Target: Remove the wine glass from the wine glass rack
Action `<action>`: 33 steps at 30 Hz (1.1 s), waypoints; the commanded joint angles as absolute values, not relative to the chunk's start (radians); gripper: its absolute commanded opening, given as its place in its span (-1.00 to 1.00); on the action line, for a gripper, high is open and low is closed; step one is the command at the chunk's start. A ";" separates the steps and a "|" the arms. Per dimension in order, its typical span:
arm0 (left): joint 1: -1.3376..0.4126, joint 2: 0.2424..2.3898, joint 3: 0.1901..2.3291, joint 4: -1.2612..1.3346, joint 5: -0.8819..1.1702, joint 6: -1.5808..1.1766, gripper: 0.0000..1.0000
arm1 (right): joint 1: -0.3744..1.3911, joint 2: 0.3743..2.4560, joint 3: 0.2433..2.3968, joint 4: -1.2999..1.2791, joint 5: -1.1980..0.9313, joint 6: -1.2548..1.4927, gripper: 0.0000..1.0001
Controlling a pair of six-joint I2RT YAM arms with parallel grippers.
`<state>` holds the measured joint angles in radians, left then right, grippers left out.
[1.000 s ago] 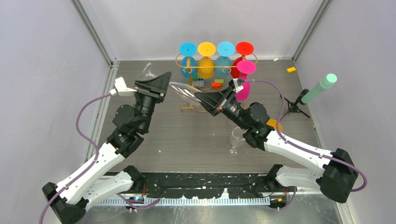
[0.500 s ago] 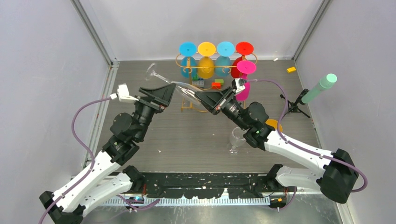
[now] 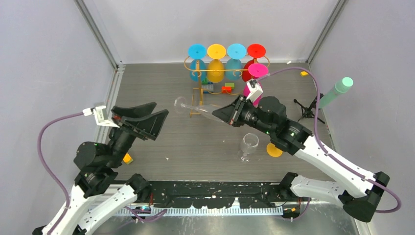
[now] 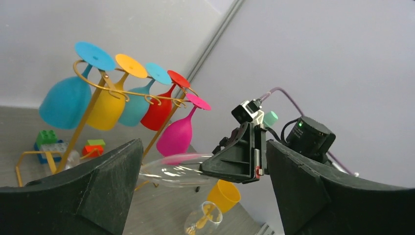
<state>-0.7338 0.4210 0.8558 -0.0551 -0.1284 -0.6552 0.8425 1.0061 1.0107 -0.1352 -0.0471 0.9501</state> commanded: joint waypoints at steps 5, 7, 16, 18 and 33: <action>-0.736 0.443 0.904 -0.192 -0.133 -0.485 0.99 | 0.845 1.001 1.222 -0.708 -0.111 0.577 -0.99; -0.737 0.455 0.909 -0.212 -0.143 -0.480 0.99 | 0.847 1.017 1.265 -0.798 -0.115 0.542 -0.99; -0.737 0.449 0.944 -0.272 -0.163 -0.441 0.99 | 0.900 1.116 1.401 -1.040 -0.063 0.438 -0.99; -0.737 0.442 0.946 -0.283 -0.176 -0.435 0.99 | 0.940 1.151 1.423 -1.069 -0.019 0.422 -0.99; -0.737 0.416 0.948 -0.341 -0.219 -0.417 0.99 | 1.081 1.427 1.581 -1.240 0.205 0.416 -0.99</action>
